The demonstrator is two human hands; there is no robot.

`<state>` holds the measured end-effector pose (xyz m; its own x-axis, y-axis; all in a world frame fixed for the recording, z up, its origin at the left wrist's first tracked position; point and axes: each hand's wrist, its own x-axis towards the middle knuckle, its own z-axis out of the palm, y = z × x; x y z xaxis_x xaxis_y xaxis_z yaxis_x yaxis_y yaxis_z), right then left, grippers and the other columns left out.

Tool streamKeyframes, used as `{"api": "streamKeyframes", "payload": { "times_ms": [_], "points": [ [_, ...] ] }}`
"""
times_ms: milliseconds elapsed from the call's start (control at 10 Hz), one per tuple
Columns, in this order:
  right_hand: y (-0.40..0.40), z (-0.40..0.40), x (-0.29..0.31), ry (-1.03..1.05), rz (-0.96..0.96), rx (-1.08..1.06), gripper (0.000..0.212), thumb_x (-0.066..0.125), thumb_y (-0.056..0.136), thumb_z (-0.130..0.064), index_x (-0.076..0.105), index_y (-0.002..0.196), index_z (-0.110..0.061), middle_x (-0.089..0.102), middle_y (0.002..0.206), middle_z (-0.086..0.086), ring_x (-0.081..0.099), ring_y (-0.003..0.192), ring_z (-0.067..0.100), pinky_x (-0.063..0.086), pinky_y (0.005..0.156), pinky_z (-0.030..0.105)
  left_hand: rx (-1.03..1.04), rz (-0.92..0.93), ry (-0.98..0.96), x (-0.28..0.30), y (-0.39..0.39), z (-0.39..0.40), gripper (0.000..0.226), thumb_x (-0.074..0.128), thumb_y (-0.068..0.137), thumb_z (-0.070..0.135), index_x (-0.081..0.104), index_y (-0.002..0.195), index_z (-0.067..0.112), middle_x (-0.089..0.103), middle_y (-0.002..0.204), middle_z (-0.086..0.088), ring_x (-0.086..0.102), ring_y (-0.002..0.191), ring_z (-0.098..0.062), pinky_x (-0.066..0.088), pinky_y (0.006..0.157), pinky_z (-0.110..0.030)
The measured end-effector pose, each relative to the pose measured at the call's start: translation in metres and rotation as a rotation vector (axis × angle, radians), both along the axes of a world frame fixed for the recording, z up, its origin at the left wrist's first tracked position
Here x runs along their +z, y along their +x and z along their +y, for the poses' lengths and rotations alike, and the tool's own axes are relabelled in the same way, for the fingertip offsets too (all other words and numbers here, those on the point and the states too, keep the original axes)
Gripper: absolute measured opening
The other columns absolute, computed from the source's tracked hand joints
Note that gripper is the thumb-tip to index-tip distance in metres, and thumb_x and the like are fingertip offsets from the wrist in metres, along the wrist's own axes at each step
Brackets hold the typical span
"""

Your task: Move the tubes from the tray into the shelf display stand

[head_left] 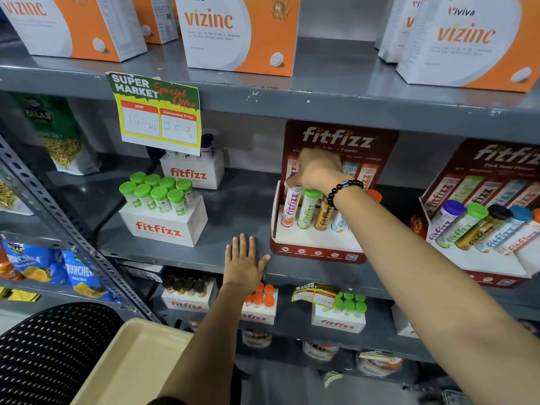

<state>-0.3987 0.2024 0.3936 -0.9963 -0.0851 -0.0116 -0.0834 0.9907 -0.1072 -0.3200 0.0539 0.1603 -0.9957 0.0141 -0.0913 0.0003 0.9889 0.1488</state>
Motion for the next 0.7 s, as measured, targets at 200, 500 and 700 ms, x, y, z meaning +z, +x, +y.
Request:
{"api": "streamKeyframes", "payload": {
  "times_ms": [200,500,700],
  "points": [
    [0.003,-0.003,-0.014,0.025,0.005,0.042,0.038,0.071,0.072,-0.049,0.055,0.078,-0.016,0.064,0.091,0.005,0.059,0.097,0.027,0.032,0.1,0.045,0.005,0.009,0.006,-0.004,-0.003,-0.001,0.069,0.009,0.093,0.055,-0.006,0.146,0.013,-0.006,0.157,-0.013,-0.009,0.143,-0.03,-0.005,0.115,-0.042],
    [0.006,-0.003,-0.018,0.009,0.032,0.103,0.048,0.072,0.065,-0.058,0.051,0.08,-0.018,0.066,0.101,0.007,0.058,0.1,0.029,0.035,0.097,0.046,0.008,0.011,0.015,-0.007,-0.003,-0.002,0.069,0.01,0.094,0.055,-0.006,0.146,0.013,-0.005,0.157,-0.013,-0.008,0.143,-0.03,-0.006,0.115,-0.042],
    [0.011,0.008,-0.027,-0.136,0.115,0.072,0.055,0.062,0.069,-0.068,0.058,0.084,-0.015,0.065,0.1,0.006,0.056,0.092,0.026,0.038,0.084,0.038,0.014,-0.049,0.058,-0.002,-0.006,-0.002,0.069,0.013,0.095,0.054,-0.007,0.145,0.013,-0.008,0.157,-0.013,-0.011,0.143,-0.03,-0.006,0.115,-0.042]
  ]
}}
